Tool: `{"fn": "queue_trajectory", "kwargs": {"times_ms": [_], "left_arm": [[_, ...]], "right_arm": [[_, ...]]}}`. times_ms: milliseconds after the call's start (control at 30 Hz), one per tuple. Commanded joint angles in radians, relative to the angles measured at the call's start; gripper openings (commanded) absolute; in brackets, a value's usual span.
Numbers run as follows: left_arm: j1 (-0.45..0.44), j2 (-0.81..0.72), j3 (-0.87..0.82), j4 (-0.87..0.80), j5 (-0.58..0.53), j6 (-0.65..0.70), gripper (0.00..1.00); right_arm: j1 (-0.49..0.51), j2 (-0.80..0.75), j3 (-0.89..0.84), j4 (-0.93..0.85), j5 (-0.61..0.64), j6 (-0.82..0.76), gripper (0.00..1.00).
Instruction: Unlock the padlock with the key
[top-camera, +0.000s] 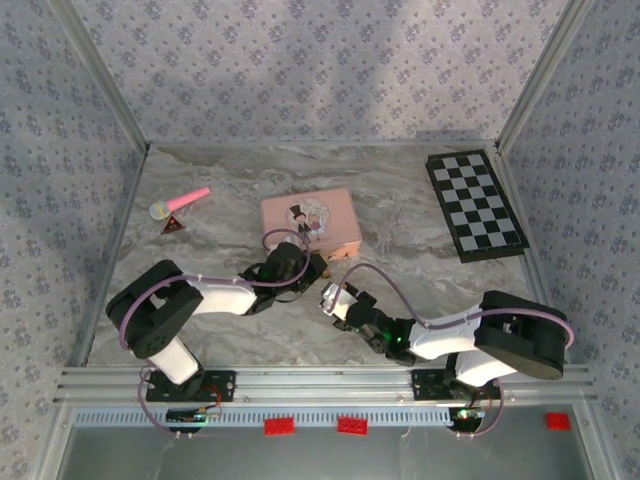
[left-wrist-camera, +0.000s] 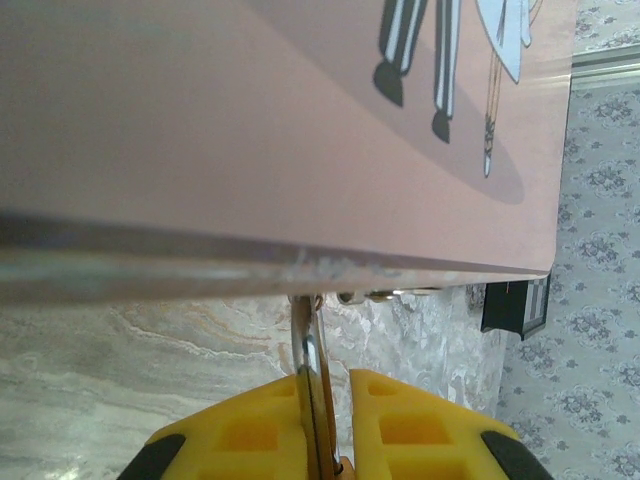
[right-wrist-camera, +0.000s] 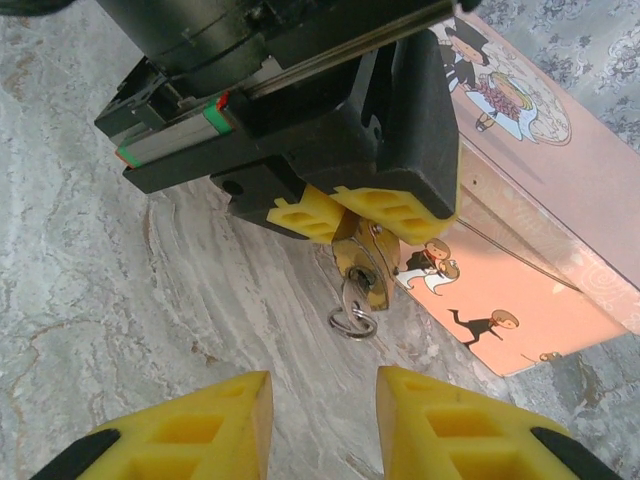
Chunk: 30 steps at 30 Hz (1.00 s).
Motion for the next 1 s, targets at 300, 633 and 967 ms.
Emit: {"fn": "queue_trajectory", "kwargs": {"times_ms": [300, 633, 967], "left_arm": [[-0.031, 0.019, 0.013, 0.076, 0.085, -0.082, 0.00], [-0.035, 0.029, 0.020, 0.086, 0.092, -0.081, 0.00], [-0.035, 0.034, 0.022, 0.086, 0.095, -0.079, 0.00]], "right_arm": [[-0.019, 0.074, 0.045, 0.094, 0.056, -0.027, 0.32], [-0.044, 0.092, 0.050, 0.107, 0.056, 0.014, 0.28], [-0.047, 0.132, 0.071, 0.126, 0.050, 0.033, 0.26]]}}
